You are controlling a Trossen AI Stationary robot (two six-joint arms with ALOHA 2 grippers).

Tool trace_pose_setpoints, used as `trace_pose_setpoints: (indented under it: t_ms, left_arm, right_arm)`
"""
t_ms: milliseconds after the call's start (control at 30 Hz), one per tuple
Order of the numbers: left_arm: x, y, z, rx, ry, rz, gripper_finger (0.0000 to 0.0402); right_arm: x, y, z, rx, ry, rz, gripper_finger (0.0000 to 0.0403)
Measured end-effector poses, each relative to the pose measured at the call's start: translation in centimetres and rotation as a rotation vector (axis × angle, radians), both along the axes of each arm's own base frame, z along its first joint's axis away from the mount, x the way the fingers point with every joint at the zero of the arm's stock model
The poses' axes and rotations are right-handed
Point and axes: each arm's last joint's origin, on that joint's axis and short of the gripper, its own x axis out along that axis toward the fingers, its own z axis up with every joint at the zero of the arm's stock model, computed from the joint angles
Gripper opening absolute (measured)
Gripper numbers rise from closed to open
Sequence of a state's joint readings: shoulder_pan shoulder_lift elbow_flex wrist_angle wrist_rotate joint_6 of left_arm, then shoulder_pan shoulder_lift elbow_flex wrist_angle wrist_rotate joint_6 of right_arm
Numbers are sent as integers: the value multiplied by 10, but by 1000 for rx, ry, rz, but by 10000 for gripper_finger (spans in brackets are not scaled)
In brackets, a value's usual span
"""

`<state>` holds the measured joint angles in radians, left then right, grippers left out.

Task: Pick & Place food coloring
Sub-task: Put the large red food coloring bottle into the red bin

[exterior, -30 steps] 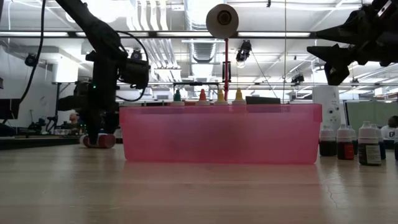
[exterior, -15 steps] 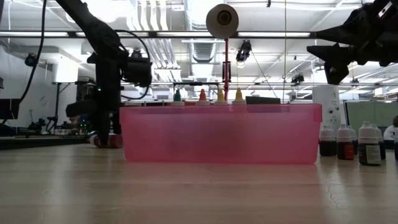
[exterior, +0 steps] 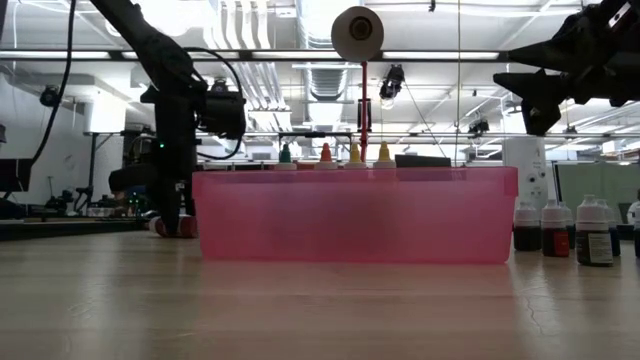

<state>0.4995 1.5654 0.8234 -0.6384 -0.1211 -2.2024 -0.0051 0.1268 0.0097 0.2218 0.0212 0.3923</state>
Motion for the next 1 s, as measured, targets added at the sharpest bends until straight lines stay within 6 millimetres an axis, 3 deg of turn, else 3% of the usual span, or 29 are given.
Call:
trace_pose_setpoints:
  t_ms: [367,533,767,1000]
  left_arm:
    - [6,3,7,6,-21,-13,122]
    - [13,6,18,30,-45,-104,121]
    - [22,11,52,122,-113,-264,121]
    - [33,13,105,304,-186,-554,121]
  right_arm:
    - [0,0,0,-3,0,1,153]
    - [0,0,0,-4,0,1,153]
    - [0,0,0,-4,0,1,153]
    - [0,0,0,11,-2,4,153]
